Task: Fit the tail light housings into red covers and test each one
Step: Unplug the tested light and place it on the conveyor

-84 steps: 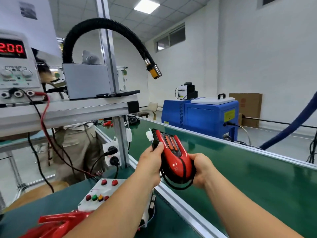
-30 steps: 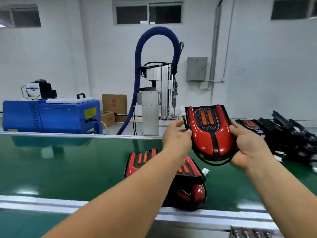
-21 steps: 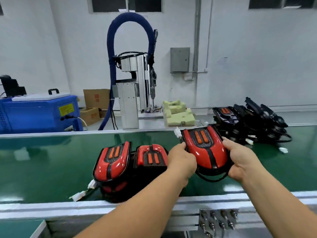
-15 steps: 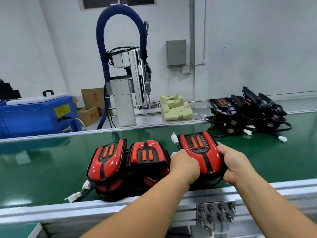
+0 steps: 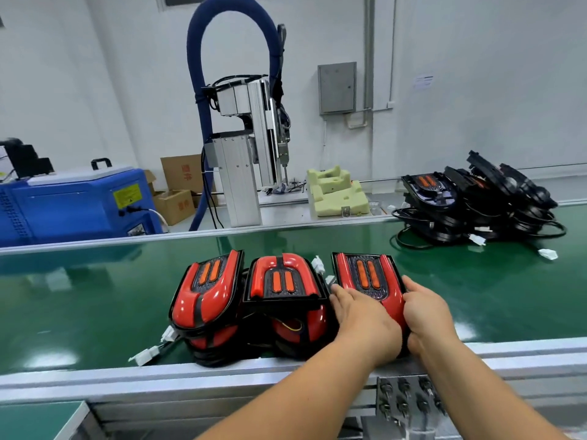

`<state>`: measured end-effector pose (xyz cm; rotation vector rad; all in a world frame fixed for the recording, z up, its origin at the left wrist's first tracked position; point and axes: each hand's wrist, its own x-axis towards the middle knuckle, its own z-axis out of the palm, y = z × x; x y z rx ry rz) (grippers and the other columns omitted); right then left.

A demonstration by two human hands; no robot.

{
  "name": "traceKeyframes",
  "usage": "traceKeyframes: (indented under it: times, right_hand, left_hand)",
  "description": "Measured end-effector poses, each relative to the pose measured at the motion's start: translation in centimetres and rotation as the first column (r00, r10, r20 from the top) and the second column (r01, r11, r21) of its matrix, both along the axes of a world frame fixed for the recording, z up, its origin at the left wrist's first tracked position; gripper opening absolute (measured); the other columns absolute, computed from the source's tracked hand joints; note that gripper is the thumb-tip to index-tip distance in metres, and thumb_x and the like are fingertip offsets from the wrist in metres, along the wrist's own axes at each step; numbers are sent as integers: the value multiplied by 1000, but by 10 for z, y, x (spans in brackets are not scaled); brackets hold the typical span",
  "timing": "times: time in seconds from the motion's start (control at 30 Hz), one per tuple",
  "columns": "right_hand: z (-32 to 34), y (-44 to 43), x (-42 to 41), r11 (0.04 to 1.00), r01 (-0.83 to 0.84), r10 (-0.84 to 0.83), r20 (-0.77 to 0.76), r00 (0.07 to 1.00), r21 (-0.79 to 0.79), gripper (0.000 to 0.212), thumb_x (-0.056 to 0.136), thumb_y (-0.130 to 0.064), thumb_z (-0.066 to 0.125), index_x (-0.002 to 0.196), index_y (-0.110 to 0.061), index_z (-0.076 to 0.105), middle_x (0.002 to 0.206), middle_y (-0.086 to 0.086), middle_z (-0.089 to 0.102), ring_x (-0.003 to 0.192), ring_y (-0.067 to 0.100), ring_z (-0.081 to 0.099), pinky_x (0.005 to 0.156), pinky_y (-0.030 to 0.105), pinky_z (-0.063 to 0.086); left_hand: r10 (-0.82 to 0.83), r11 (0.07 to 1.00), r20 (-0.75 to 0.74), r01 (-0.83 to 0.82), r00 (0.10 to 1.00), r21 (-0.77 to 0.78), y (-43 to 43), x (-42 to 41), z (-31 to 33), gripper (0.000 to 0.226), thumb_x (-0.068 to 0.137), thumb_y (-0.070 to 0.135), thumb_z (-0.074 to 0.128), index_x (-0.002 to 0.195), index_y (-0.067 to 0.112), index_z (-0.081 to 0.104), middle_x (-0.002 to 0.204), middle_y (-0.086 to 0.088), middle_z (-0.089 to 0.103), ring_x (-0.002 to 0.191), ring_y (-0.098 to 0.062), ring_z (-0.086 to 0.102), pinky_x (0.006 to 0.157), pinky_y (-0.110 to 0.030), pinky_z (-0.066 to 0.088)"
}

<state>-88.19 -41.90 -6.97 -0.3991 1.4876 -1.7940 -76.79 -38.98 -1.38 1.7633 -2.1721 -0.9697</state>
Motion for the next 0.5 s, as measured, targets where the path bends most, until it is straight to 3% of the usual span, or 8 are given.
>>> traceKeyframes:
  times: [0.07,0.13,0.2,0.27,0.37,0.43,0.5]
  right_hand:
    - [4,-5,1,1000,14,-15,-52,999,-7,59,86,10,37,133,-17,58,80,-1,69,49,18,63,42,27,50]
    - [6,-10,2,1000,3,-3,-99,995,-6,59,86,10,37,135,-16,57,90,3,70,54,22,62,46,28,50]
    - [3,-12,3,1000,-9,10,-120,993,6,59,87,9,36,137,-16,56,96,4,70,65,25,60,54,30,50]
    - [-1,-11,2,1000,-19,19,-117,993,4,55,89,6,38,135,-17,57,89,2,70,71,25,57,58,32,47]
    - [-6,-7,-3,999,-11,7,-119,993,-32,44,94,-2,44,132,-19,60,89,9,75,77,25,52,58,31,44]
    - [-9,-7,-7,999,8,-15,-130,991,-51,41,95,-4,46,131,-17,61,89,3,76,80,24,55,62,33,46]
    - [-11,-6,-9,999,33,-40,-175,984,-44,40,96,-7,46,133,-16,59,115,7,70,89,24,65,67,33,52]
  left_hand:
    - [-48,999,85,50,995,-19,-9,1,-5,71,97,9,41,150,-10,-2,160,-26,-12,150,-35,-5,122,-39,5]
    - [-56,997,64,60,996,-55,-15,2,-5,58,97,14,46,147,-6,28,158,-27,12,147,-38,14,120,-42,17]
    - [-41,996,47,44,998,-74,-18,2,-1,54,96,17,48,144,-5,37,155,-27,21,144,-39,21,118,-42,22]
    - [-16,999,45,18,999,-48,-17,0,-1,65,97,16,45,150,-10,17,159,-28,5,148,-38,9,119,-40,14]
    - [18,1000,-78,-17,997,11,-17,-1,-8,86,96,8,47,147,-7,-21,157,-18,-30,150,-30,-12,120,-34,4]
    - [26,1000,-121,-24,992,14,-14,0,-11,93,94,6,51,147,-3,-24,156,-12,-35,150,-27,-14,120,-32,4]
    - [14,1000,-118,-14,993,6,-13,0,-15,94,94,7,53,147,-2,-25,155,-11,-36,150,-26,-15,120,-32,3]
